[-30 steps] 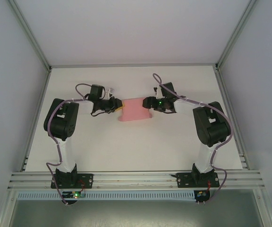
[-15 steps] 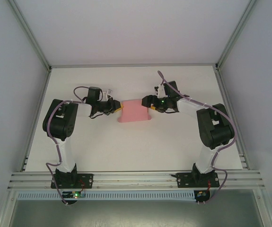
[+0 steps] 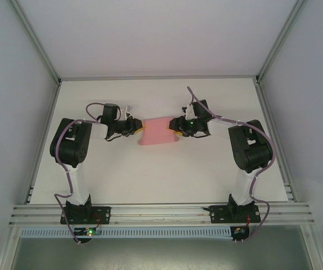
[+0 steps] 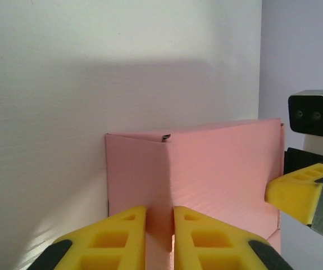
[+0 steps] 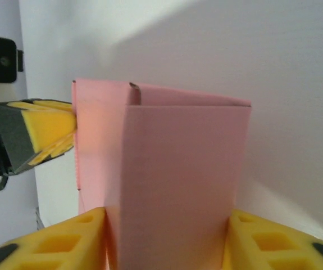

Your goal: Assemble paper box

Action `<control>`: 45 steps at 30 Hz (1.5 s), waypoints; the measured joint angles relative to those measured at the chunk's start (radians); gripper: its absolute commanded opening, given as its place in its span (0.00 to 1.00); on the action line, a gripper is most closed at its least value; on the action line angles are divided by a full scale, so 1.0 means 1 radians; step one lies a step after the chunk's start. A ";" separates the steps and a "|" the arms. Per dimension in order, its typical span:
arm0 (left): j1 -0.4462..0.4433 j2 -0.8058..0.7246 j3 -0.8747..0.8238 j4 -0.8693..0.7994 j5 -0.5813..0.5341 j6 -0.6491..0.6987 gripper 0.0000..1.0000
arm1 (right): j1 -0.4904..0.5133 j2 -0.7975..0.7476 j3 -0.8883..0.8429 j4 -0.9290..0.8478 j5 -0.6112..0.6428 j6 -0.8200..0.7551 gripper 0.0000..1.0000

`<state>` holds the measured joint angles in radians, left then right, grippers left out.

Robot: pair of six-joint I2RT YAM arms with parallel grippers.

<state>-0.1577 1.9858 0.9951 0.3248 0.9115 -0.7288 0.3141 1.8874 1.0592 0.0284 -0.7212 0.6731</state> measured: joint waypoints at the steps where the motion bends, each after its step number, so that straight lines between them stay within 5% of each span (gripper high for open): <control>1: 0.001 -0.001 0.003 -0.005 -0.003 0.005 0.19 | 0.000 -0.002 -0.004 0.013 0.000 0.015 0.35; 4: 0.001 -0.004 0.019 -0.021 -0.010 0.025 0.26 | 0.000 -0.020 -0.020 0.029 -0.001 0.034 0.28; 8: 0.001 -0.035 0.046 -0.053 -0.030 0.076 0.66 | 0.000 -0.068 -0.038 0.036 -0.006 0.048 0.25; 10: 0.001 -0.065 0.068 -0.087 -0.055 0.114 1.00 | 0.000 -0.093 -0.040 0.037 -0.010 0.055 0.25; 18: -0.058 -0.319 0.164 -0.322 -0.310 0.477 1.00 | -0.032 -0.143 -0.042 -0.018 -0.019 0.070 0.29; 22: -0.236 -0.450 0.188 -0.425 -0.484 0.800 1.00 | -0.051 -0.142 -0.033 -0.068 -0.074 0.125 0.29; 29: -0.493 -0.545 0.146 -0.614 -0.557 1.265 1.00 | -0.082 -0.111 0.071 -0.260 -0.166 0.160 0.30; 36: -0.508 -0.546 0.101 -0.649 -0.704 1.452 1.00 | -0.090 -0.070 0.093 -0.381 -0.315 0.216 0.30; 45: -0.508 -0.445 0.145 -0.697 -0.809 1.522 1.00 | -0.109 -0.034 0.127 -0.539 -0.369 0.214 0.30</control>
<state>-0.6659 1.5406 1.1404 -0.3721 0.1020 0.7937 0.2054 1.8530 1.1858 -0.5110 -1.0904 0.8867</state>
